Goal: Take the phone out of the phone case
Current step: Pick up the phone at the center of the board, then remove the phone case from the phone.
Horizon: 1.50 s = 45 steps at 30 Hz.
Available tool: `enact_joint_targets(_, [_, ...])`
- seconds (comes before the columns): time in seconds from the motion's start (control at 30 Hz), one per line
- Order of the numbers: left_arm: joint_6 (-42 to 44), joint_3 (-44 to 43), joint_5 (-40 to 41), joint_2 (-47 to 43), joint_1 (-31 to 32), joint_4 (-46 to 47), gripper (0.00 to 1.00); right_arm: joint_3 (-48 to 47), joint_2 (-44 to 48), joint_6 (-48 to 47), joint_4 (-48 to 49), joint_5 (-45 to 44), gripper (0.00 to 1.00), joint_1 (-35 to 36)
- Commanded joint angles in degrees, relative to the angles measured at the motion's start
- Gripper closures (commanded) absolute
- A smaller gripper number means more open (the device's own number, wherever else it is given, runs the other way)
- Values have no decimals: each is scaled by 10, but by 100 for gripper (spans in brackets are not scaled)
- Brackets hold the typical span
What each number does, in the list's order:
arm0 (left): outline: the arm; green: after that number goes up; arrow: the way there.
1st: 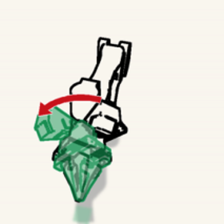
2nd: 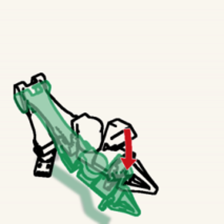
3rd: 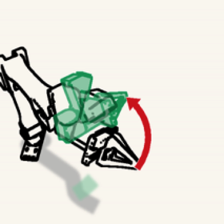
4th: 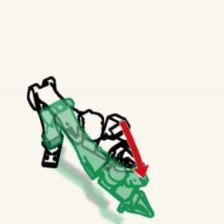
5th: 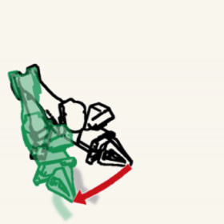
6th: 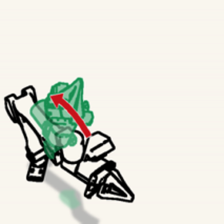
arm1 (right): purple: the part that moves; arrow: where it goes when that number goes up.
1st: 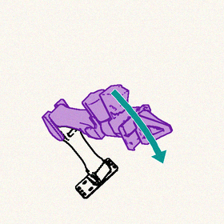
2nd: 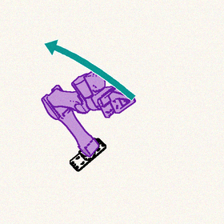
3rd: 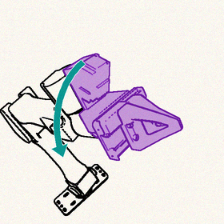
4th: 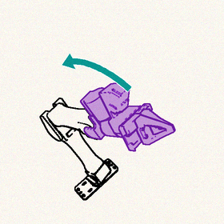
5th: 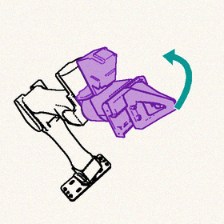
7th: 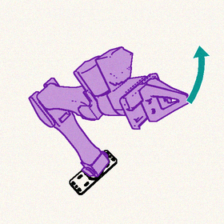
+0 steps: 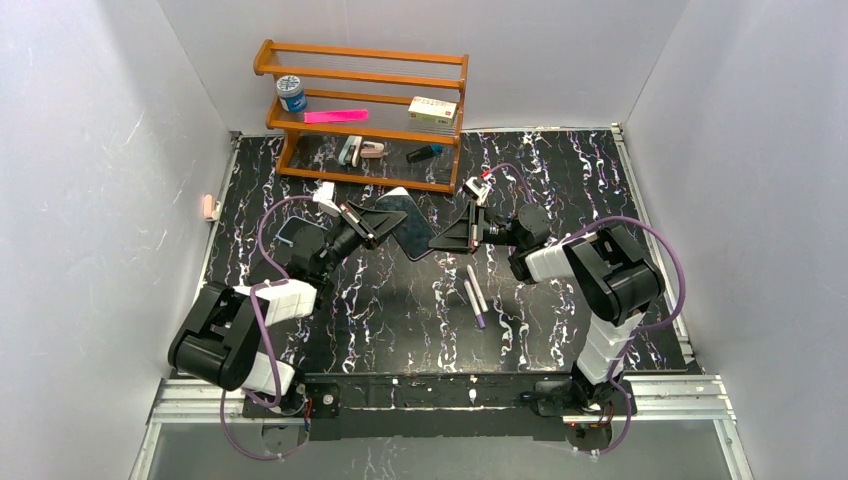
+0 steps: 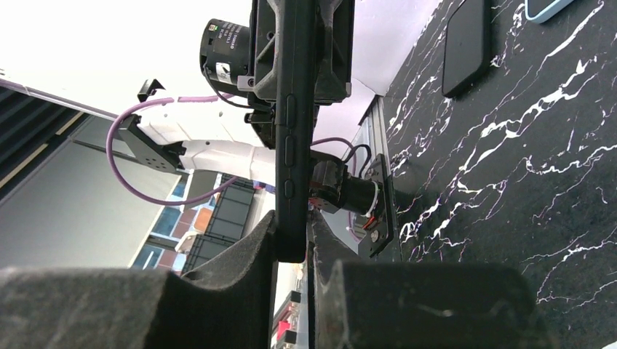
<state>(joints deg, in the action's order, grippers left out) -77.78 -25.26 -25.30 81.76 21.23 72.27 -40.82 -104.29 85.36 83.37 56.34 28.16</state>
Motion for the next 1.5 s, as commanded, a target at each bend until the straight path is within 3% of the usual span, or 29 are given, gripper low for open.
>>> enact_joint_targets(0.0, [-8, -1, -1, -8, 4, 46, 100, -24, 28, -17, 147, -1, 93, 4])
enact_joint_targets(0.1, [-14, 4, 15, -19, 4, 48, 100, -12, 45, -52, 108, -12, 80, 6])
enact_joint_targets(0.23, [-32, 22, 70, -41, 5, 48, 100, 1, 70, -104, 54, -38, 53, 17])
enact_joint_targets(0.37, [-58, 39, 123, -55, 7, 48, 100, 10, 84, -144, 24, -65, 40, 38])
enact_joint_targets(0.6, [-66, 57, 216, -84, 46, 48, 100, 9, 96, -220, -26, -104, 41, 81])
enact_joint_targets(0.93, [-77, 93, 335, -104, 92, 49, 100, 14, 100, -245, -16, -118, 43, 104])
enact_joint_targets(1.2, [-68, 103, 360, -122, 94, 48, 100, 21, 99, -241, -6, -119, 43, 105])
enact_joint_targets(1.47, [-69, 111, 364, -119, 95, 48, 100, 26, 95, -242, 7, -130, 52, 106])
